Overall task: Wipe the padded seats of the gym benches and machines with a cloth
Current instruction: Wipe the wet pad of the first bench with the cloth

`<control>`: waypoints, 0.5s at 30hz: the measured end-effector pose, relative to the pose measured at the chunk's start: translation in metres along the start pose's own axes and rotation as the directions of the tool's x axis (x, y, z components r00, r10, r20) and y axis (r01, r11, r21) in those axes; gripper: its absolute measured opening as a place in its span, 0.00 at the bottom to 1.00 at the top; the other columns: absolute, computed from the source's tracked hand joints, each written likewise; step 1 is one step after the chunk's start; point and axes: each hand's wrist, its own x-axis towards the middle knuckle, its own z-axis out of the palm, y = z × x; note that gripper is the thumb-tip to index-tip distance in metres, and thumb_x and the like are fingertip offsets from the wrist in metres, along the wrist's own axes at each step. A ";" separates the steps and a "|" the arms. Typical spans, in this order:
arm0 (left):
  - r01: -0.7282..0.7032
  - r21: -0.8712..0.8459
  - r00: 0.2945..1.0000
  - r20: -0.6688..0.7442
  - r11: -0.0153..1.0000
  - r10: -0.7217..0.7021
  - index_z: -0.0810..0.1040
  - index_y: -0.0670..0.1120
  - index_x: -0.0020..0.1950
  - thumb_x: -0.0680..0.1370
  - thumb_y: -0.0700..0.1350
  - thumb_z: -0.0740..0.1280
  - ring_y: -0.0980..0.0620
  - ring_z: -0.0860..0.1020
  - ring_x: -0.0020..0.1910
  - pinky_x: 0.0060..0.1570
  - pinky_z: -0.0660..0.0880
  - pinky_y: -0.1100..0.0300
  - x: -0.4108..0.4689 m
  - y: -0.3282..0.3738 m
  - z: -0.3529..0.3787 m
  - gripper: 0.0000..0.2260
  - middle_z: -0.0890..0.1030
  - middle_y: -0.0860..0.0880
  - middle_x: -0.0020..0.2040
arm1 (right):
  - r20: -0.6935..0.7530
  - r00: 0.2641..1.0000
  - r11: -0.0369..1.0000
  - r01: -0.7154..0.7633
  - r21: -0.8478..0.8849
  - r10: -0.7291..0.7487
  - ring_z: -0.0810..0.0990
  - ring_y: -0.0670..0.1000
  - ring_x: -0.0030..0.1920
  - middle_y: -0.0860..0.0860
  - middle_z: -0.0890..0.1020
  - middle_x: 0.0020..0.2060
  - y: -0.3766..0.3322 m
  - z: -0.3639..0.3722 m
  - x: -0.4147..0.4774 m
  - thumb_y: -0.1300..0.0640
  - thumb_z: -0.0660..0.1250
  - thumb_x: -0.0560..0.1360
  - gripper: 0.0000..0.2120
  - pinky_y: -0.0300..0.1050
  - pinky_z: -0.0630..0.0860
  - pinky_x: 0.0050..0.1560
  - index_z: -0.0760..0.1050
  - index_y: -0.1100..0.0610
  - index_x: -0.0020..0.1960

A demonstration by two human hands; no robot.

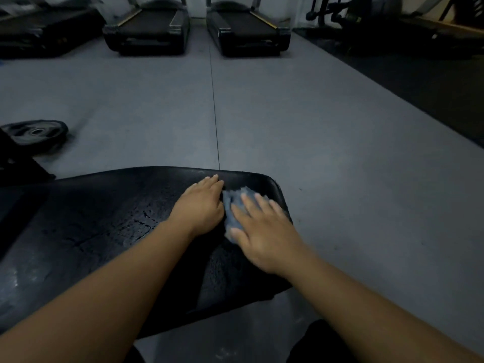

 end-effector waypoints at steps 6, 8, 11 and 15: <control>0.042 0.030 0.996 -0.075 0.999 -0.040 0.58 0.46 0.80 0.84 0.49 0.52 0.49 0.52 0.80 0.78 0.49 0.52 -0.059 -0.003 0.009 0.24 0.55 0.48 0.81 | 0.043 0.981 0.981 -0.192 0.036 0.190 0.47 0.53 0.81 0.50 0.49 0.81 0.021 -0.008 -0.001 0.43 0.43 0.79 0.31 0.54 0.45 0.79 0.50 0.46 0.81; 0.062 0.008 0.994 -0.087 0.998 -0.061 0.59 0.46 0.80 0.81 0.53 0.47 0.50 0.53 0.80 0.78 0.50 0.53 -0.067 0.000 0.014 0.27 0.56 0.48 0.81 | -0.011 0.991 0.991 -0.131 -0.010 0.131 0.49 0.56 0.80 0.53 0.52 0.81 -0.011 -0.003 -0.010 0.45 0.43 0.78 0.31 0.57 0.45 0.78 0.53 0.49 0.81; 0.065 -0.001 0.994 -0.092 0.998 -0.064 0.59 0.46 0.80 0.81 0.53 0.47 0.51 0.53 0.80 0.78 0.49 0.53 -0.064 -0.001 0.014 0.27 0.56 0.49 0.81 | -0.059 0.993 0.994 0.108 0.015 -0.107 0.60 0.56 0.77 0.53 0.63 0.78 -0.029 0.004 -0.075 0.47 0.49 0.76 0.29 0.54 0.52 0.77 0.63 0.50 0.77; 0.061 0.026 0.993 -0.104 0.998 -0.058 0.58 0.46 0.80 0.85 0.49 0.52 0.51 0.52 0.80 0.78 0.49 0.53 -0.067 0.000 0.016 0.24 0.55 0.49 0.81 | -0.062 0.998 0.999 -0.032 0.034 0.034 0.61 0.56 0.78 0.52 0.63 0.78 0.012 0.000 -0.084 0.45 0.46 0.74 0.33 0.52 0.52 0.78 0.64 0.50 0.77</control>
